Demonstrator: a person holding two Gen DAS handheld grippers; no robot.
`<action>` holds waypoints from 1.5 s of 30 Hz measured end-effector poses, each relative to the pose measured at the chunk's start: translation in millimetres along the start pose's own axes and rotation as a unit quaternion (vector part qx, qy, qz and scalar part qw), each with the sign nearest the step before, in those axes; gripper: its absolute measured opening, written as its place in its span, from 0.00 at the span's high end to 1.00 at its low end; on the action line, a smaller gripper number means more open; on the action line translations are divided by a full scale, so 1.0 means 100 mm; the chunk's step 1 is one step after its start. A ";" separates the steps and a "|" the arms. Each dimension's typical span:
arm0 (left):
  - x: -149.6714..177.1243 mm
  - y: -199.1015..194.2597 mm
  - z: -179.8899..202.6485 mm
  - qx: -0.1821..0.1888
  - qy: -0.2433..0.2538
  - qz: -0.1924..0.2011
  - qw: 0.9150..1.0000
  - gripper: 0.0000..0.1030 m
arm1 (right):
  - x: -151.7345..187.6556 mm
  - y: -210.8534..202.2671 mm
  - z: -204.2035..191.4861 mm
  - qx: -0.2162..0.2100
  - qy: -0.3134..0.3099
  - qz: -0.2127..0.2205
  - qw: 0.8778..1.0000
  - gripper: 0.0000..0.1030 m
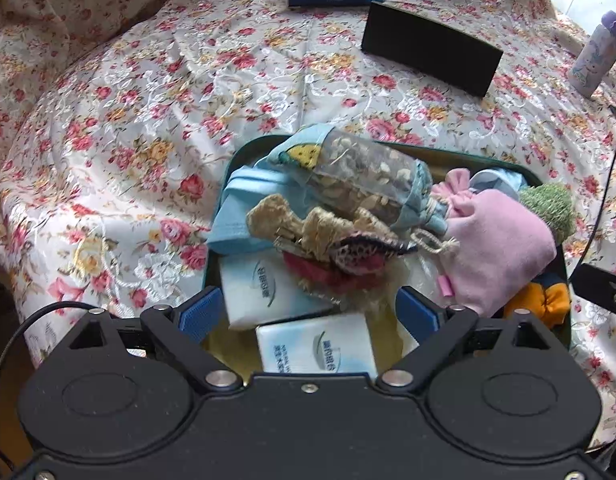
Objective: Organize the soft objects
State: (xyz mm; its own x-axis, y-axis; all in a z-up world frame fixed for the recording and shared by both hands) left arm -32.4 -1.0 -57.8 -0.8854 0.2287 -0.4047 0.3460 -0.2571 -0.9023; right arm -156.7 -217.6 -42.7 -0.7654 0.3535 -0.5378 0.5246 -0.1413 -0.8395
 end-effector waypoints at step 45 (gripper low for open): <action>0.30 0.02 0.06 -0.022 0.007 -0.026 0.999 0.12 | 0.27 0.09 -0.01 0.014 -0.046 -0.053 0.997 0.01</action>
Point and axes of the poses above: each gripper's, at about its wrist camera, not at the fingertips, and y roughly the way its jaws point, z to its right, x to its underside, the point moved 4 cm from there along y, roughly the way its jaws point, and after that the axes turned 9 degrees about x, right-handed, at the moved point
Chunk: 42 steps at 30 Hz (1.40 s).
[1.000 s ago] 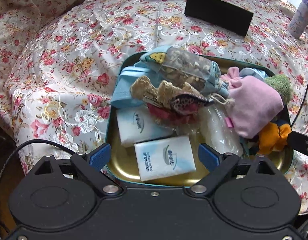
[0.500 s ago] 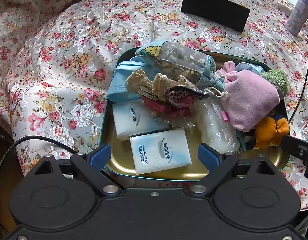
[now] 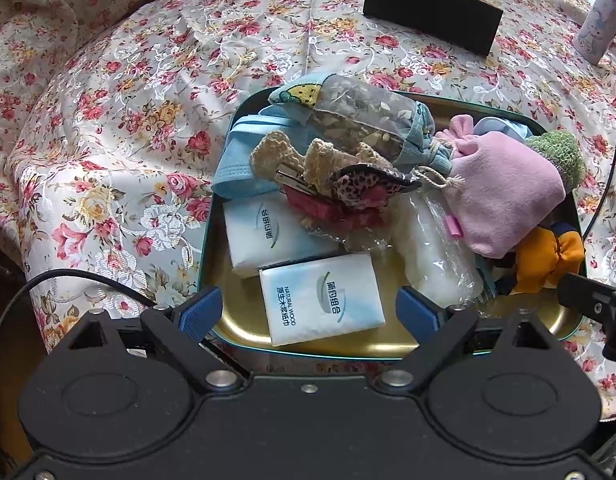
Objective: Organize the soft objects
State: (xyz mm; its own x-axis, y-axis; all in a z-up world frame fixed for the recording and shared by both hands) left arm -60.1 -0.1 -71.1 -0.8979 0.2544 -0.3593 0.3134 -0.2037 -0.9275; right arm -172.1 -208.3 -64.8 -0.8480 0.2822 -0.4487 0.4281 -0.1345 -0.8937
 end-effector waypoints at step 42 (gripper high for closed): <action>0.00 0.07 -0.01 0.001 -0.001 -0.016 1.000 0.12 | -0.01 0.09 0.01 -0.009 -0.002 -0.018 1.000 0.01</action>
Point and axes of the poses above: each gripper's, at about its wrist camera, not at the fingertips, and y roughly the way its jaws point, z to its right, x to its underside, the point moved 4 cm from there along y, roughly the way its jaws point, and after that the axes turned 9 degrees about x, right-handed, at the moved point
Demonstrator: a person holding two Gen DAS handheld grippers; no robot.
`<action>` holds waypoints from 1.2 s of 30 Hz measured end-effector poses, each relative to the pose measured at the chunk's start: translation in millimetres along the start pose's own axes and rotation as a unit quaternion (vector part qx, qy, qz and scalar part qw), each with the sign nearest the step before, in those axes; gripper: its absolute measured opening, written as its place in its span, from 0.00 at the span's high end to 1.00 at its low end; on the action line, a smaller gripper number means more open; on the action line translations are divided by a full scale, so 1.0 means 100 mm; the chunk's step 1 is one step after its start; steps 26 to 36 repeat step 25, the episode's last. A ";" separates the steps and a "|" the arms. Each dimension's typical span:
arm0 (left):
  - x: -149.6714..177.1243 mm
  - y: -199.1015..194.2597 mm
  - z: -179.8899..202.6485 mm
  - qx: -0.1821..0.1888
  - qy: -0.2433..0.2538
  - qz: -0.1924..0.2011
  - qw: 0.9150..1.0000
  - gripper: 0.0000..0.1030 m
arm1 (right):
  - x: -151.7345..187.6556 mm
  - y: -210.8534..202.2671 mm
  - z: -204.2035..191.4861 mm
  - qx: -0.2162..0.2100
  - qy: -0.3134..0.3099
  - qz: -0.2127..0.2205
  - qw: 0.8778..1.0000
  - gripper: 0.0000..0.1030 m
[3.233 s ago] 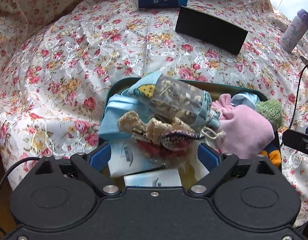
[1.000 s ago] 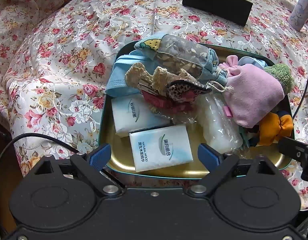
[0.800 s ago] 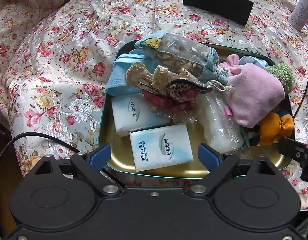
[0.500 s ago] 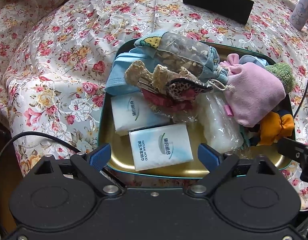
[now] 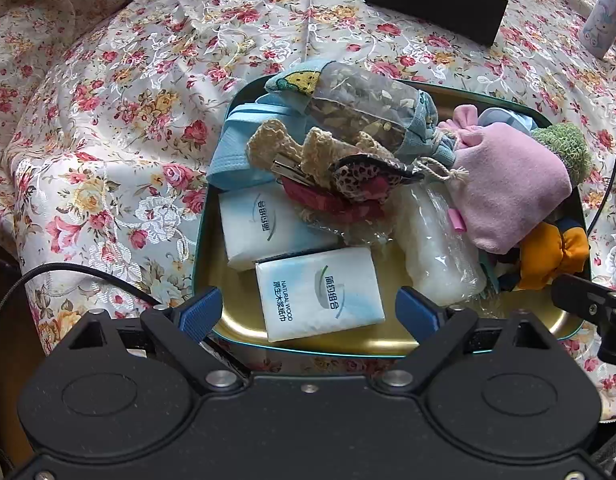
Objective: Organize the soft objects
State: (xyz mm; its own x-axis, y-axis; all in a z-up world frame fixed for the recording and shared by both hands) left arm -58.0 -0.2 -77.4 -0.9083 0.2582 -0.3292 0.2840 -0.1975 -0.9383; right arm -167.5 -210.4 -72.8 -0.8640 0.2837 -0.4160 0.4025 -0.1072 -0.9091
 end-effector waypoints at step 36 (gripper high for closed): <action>-0.02 0.02 0.00 0.002 0.003 -0.005 1.000 0.12 | -0.03 0.01 -0.01 0.000 -0.003 -0.004 1.000 0.01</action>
Point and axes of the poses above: each gripper's, at about its wrist camera, not at the fingertips, and y roughly the way its jaws point, z to its right, x to its underside, the point moved 4 cm from there along y, roughly the way its jaws point, and after that the axes turned 9 degrees about x, right-handed, at the moved point
